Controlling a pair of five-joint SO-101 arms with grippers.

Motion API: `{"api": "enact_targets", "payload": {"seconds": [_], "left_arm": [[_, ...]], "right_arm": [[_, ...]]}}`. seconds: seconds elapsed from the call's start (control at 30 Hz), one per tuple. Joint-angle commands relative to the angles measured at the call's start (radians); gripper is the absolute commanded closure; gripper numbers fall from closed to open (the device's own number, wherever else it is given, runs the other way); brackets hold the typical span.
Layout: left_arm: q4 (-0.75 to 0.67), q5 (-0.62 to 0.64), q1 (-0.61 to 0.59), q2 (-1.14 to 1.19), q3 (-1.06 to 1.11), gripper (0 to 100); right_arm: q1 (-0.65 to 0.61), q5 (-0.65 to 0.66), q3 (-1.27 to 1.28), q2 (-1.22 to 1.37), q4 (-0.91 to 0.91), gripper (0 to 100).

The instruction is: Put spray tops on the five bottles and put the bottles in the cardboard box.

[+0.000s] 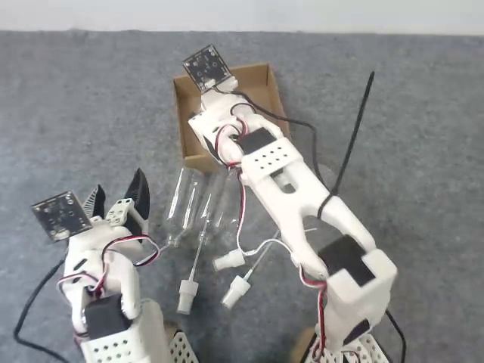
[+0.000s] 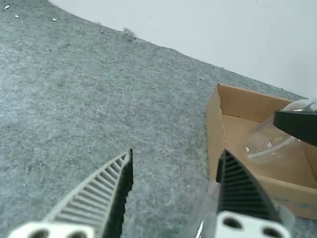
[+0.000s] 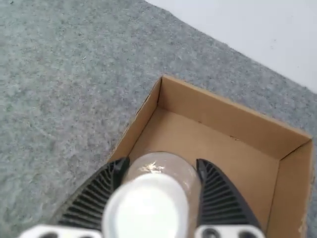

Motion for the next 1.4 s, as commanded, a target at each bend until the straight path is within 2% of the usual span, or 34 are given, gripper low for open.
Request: {"api": "enact_targets", "payload": {"seconds": [0.0, 0.8, 1.37], "left_arm": [[-0.009, 0.012, -0.003, -0.017, -0.01, 74], [-0.009, 0.012, -0.003, -0.017, -0.01, 74], [-0.006, 0.012, -0.003, -0.017, -0.01, 74]], "right_arm": [[0.01, 0.018, -0.144, 0.033, -0.022, 92.9], [0.012, 0.015, -0.505, 0.463, -0.024, 92.9], [0.012, 0.014, -0.542, 0.518, -0.051, 92.9]]}}
